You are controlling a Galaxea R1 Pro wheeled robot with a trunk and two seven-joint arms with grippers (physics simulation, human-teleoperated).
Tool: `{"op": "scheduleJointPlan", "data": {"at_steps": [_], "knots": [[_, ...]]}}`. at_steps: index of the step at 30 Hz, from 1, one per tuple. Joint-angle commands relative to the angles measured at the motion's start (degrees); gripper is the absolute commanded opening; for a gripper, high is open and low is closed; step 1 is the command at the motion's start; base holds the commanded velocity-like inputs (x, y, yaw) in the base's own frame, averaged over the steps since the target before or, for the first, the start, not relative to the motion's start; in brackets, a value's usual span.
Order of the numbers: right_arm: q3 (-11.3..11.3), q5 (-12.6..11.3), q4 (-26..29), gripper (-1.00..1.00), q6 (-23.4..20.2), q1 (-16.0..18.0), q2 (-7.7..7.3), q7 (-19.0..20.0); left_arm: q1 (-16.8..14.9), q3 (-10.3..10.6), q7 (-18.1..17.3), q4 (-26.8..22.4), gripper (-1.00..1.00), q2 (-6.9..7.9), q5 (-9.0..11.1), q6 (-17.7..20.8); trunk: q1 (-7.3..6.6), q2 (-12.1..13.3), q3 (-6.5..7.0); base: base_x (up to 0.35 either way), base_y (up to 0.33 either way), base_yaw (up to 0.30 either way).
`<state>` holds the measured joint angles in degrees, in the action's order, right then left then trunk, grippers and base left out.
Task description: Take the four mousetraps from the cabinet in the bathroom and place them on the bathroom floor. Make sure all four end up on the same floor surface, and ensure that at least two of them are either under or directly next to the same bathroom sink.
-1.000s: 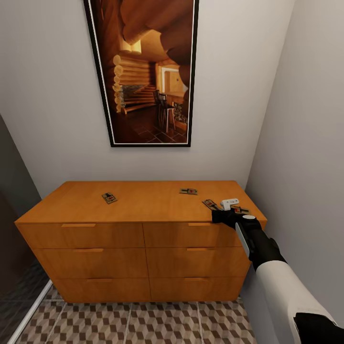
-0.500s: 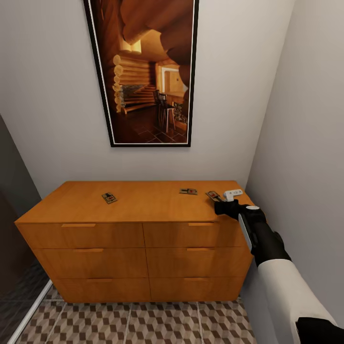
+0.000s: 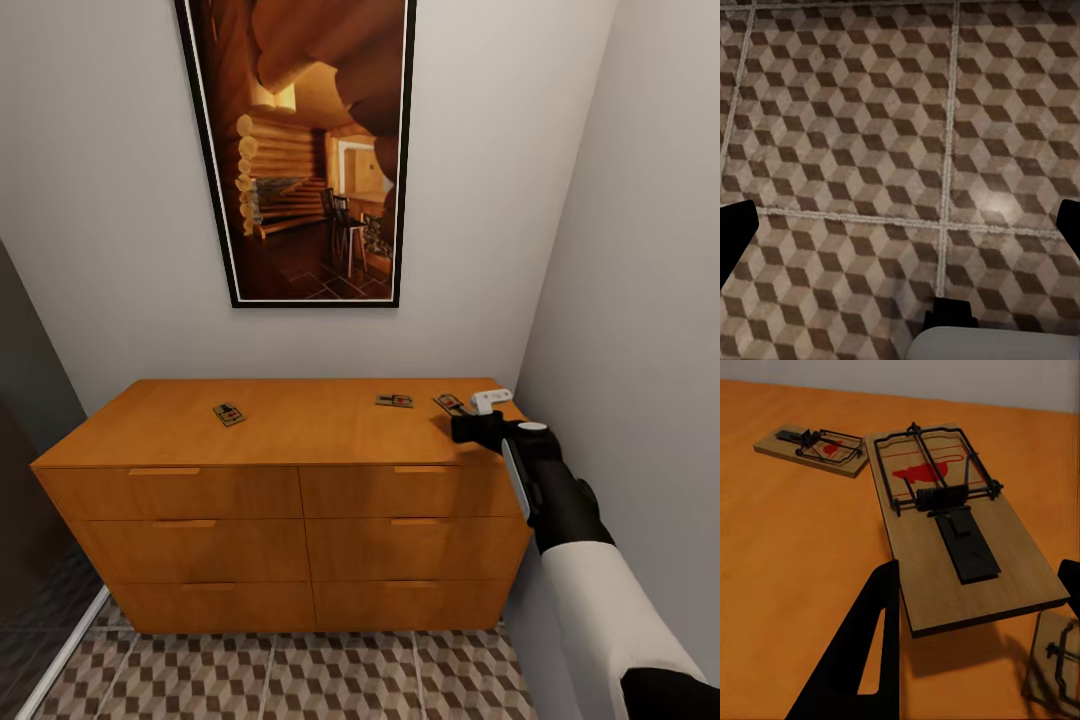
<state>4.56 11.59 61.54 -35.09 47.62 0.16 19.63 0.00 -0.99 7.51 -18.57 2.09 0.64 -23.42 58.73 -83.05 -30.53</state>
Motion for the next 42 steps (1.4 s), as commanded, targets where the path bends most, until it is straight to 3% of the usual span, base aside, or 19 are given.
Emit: {"op": "scheduleJointPlan", "data": {"at_steps": [1,13,24,33,42], "knots": [[0.1,0.73,0.52,-1.0,-0.85,0.03,0.02,0.46,0.0,-0.05,0.05,-0.02,1.0,-0.01,0.06,-0.11,0.0,-0.03,-0.05,0.0,0.0,0.0],[0.18,1.83,3.87,-1.0,-4.82,0.02,0.02,0.33,0.0,-0.06,-0.01,-0.07,1.0,0.01,0.06,-0.13,0.0,-0.03,-0.05,0.0,0.027,0.0],[0.11,2.19,4.15,-1.0,-5.24,0.03,0.1,0.32,0.0,-0.06,-0.05,-0.07,1.0,0.0,0.06,-0.13,0.0,-0.03,-0.05,-0.038,0.262,0.0],[0.1,2.21,4.11,-1.0,-5.25,0.02,0.11,0.32,0.0,-0.06,-0.06,-0.07,1.0,-0.06,0.06,-0.13,0.0,-0.03,-0.05,-0.193,0.257,0.0],[0.1,2.21,4.11,-1.0,-5.25,0.03,0.11,0.32,0.0,-0.06,-0.04,-0.07,1.0,-0.07,0.06,-0.13,0.0,-0.03,-0.05,-0.318,0.056,0.0]]}}
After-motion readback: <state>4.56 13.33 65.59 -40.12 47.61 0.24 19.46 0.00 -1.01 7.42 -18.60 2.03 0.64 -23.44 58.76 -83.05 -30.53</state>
